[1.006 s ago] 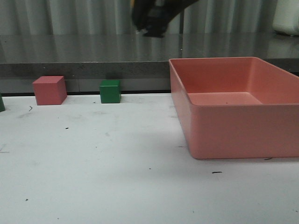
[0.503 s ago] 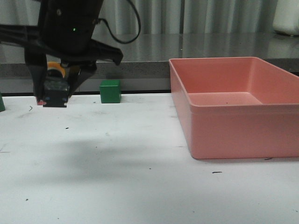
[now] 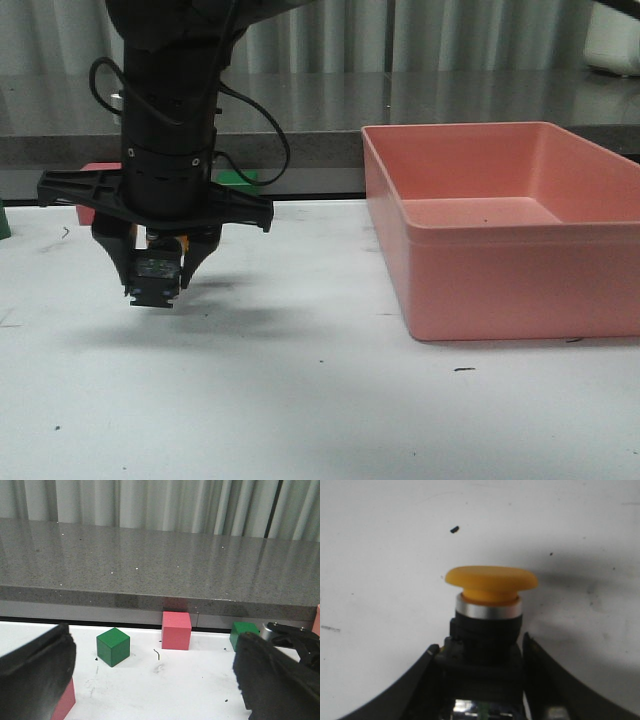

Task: Place and stand button with both arms
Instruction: 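Lower the button onto the table and open the right gripper, then withdraw the right gripper back toward the pink bin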

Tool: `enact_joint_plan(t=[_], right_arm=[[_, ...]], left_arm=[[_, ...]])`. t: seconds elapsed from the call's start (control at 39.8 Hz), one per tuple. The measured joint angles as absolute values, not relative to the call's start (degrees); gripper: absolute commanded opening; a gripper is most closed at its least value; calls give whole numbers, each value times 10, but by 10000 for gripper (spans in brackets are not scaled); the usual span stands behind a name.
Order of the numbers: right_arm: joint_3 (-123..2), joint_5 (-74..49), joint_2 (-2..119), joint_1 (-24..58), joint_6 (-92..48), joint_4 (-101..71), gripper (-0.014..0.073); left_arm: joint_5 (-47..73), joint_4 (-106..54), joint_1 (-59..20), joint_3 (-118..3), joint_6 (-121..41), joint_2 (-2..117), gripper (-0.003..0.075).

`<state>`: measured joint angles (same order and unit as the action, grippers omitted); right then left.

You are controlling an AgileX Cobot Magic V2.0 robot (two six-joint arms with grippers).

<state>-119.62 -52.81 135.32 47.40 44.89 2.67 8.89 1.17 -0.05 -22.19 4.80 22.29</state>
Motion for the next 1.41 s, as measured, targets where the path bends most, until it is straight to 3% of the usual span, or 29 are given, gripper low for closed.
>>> enact_joint_plan(t=[0.38, 0.63, 0.83, 0.96, 1.26, 1.41], right_arm=[[-1196, -527, 1370, 474, 457, 27, 317], [-1197, -524, 1370, 474, 458, 27, 529], [-1198, -523, 1359, 474, 458, 27, 522], [-1205, -527, 1328, 474, 453, 27, 422], [-1211, -541, 1228, 474, 429, 30, -76], [-1211, -595, 1180, 472, 409, 67, -62]], left_arm=[[89, 12, -1, -222, 48, 223, 620], [89, 12, -1, -222, 48, 223, 620], [89, 12, -1, -222, 48, 223, 620], [89, 12, -1, -222, 48, 223, 620], [89, 12, -1, -222, 48, 223, 620], [89, 12, -1, -222, 48, 223, 620]])
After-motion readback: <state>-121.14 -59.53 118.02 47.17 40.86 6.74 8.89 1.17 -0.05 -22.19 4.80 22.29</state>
